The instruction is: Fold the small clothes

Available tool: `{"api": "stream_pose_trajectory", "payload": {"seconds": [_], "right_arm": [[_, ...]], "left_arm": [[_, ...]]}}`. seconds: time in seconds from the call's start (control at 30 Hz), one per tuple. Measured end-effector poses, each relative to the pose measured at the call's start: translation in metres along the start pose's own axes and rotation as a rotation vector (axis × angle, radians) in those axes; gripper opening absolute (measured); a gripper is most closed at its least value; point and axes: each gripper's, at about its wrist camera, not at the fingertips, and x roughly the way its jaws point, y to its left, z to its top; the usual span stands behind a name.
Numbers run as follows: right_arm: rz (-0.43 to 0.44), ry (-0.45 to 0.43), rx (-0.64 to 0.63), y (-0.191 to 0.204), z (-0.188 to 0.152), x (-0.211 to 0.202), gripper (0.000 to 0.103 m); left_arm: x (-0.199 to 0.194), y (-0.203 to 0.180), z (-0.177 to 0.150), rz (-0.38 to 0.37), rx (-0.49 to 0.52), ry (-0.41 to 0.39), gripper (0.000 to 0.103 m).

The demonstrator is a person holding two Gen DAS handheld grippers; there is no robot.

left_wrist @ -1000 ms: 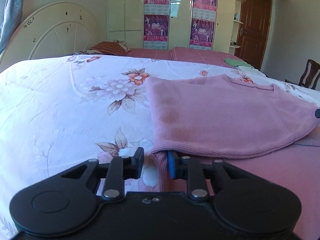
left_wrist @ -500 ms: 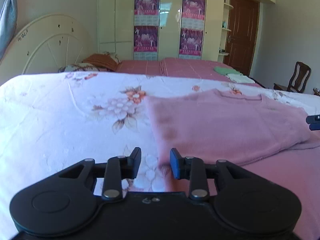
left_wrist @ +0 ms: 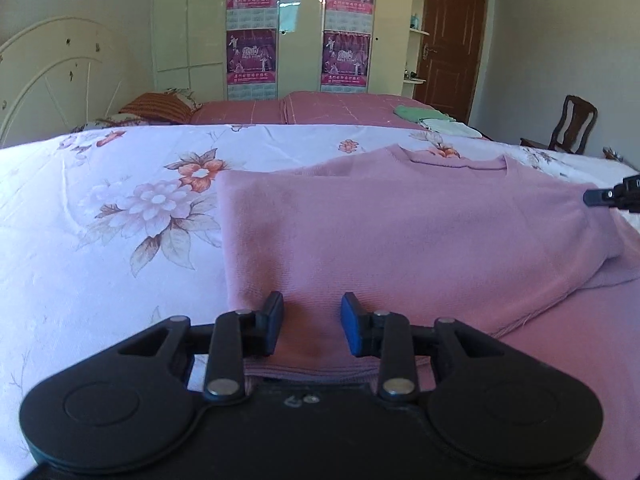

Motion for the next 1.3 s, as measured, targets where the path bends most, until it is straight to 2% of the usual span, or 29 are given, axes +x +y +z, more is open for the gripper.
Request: {"api": "stream_pose_trajectory", "payload": {"seconds": [0.07, 0.1, 0.13, 0.2, 0.27, 0.3, 0.37, 0.5, 0.53, 0.6, 0.63, 0.7, 0.77, 0.8, 0.83, 0.87, 0.9, 0.97, 1.03, 1.13, 1.2, 1.23, 1.3], "right_arm": [[-0.058, -0.013, -0.048, -0.001, -0.004, 0.0, 0.003], [-0.094, 0.031, -0.079, -0.002, -0.007, 0.011, 0.003], [-0.095, 0.083, -0.093, -0.003, -0.011, 0.02, 0.003], [-0.109, 0.066, -0.094, -0.001, -0.007, 0.016, 0.003], [-0.139, -0.023, -0.108, 0.004, -0.002, 0.001, 0.004], [-0.115, -0.042, -0.129, 0.01, -0.001, -0.002, 0.004], [-0.07, -0.018, -0.167, 0.023, 0.001, 0.006, 0.004], [-0.008, 0.017, -0.252, 0.052, -0.005, 0.038, 0.004], [-0.003, 0.023, -0.258, 0.056, -0.007, 0.046, 0.004], [-0.026, 0.058, -0.244, 0.05, -0.014, 0.07, 0.004], [-0.004, 0.028, -0.209, 0.042, -0.017, 0.071, 0.004], [-0.002, 0.029, -0.181, 0.039, -0.014, 0.069, 0.004], [-0.023, 0.002, -0.183, 0.046, -0.012, 0.059, 0.004], [0.018, -0.021, -0.182, 0.052, -0.01, 0.054, 0.005], [0.059, -0.025, -0.185, 0.06, -0.009, 0.053, 0.006], [0.076, -0.015, -0.198, 0.068, -0.01, 0.057, 0.016], [0.086, 0.001, -0.218, 0.08, -0.012, 0.061, 0.031], [0.112, 0.037, -0.246, 0.096, -0.019, 0.071, 0.032], [0.103, 0.058, -0.305, 0.104, -0.03, 0.074, 0.032], [0.068, 0.048, -0.344, 0.086, -0.04, 0.059, 0.032], [0.012, 0.026, -0.307, 0.054, -0.043, 0.037, 0.031], [0.004, 0.02, -0.286, 0.038, -0.045, 0.026, 0.031], [0.008, 0.024, -0.26, 0.019, -0.051, 0.012, 0.031]], "left_arm": [[0.001, -0.002, 0.0, 0.006, 0.015, -0.003, 0.033], [0.001, -0.002, 0.001, 0.006, 0.02, 0.001, 0.033], [0.001, -0.001, 0.005, 0.004, 0.022, 0.013, 0.033], [-0.004, 0.0, 0.015, 0.014, 0.012, 0.0, 0.034], [-0.003, 0.0, 0.029, 0.02, 0.024, -0.055, 0.042], [0.003, 0.0, 0.038, 0.026, 0.03, -0.066, 0.048], [0.023, 0.003, 0.057, 0.021, 0.019, -0.056, 0.049], [0.081, 0.026, 0.074, -0.008, -0.058, 0.055, 0.049], [0.086, 0.032, 0.074, -0.027, -0.064, 0.041, 0.052], [0.085, 0.037, 0.075, -0.035, -0.066, 0.041, 0.049], [0.08, 0.036, 0.075, -0.021, -0.055, 0.041, 0.048], [0.063, 0.024, 0.072, 0.064, -0.022, 0.021, 0.051], [0.047, 0.006, 0.07, 0.004, -0.019, -0.018, 0.058], [0.045, -0.01, 0.069, -0.021, 0.003, -0.032, 0.062], [0.044, -0.027, 0.067, -0.036, 0.038, -0.043, 0.065], [0.045, -0.043, 0.065, -0.055, 0.068, -0.046, 0.066], [0.048, -0.058, 0.063, -0.073, 0.081, -0.043, 0.066], [0.054, -0.07, 0.054, -0.089, 0.079, -0.012, 0.066], [0.053, -0.066, 0.042, -0.057, 0.077, 0.004, 0.069], [0.033, -0.034, 0.021, 0.016, 0.04, 0.01, 0.071], [0.019, -0.01, 0.006, 0.021, -0.005, 0.003, 0.07], [0.013, -0.005, 0.003, 0.002, -0.011, -0.003, 0.07], [0.012, -0.014, 0.006, 0.03, 0.018, 0.003, 0.066]]}}
